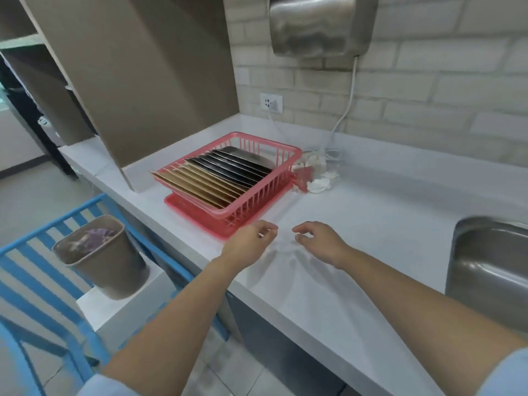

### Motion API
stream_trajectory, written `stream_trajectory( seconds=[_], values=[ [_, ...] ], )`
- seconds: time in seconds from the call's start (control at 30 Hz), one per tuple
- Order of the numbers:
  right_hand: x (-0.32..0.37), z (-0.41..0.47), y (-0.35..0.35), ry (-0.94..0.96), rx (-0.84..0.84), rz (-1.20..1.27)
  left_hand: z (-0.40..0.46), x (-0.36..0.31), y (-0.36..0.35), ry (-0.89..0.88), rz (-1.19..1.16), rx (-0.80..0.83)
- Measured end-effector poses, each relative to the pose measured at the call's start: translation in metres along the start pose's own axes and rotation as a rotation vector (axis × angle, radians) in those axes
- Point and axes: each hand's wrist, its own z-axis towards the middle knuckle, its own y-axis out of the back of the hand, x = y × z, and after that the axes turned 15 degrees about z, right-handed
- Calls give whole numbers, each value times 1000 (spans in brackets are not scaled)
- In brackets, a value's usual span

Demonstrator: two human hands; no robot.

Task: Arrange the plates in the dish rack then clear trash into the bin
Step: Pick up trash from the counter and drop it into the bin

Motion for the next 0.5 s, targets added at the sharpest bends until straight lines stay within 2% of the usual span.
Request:
stream_trajectory(
  seconds=[0.23,0.43,0.5],
  values=[
    [-14,21,38,-10,-96,4,54,-30,-10,-51,44,-81],
    [-25,54,67,-36,-159,10,112,-45,-25,-46,140,-65],
    [-30,69,79,-40,-176,-1,133,-55,-30,-14,108,-67]
  ],
)
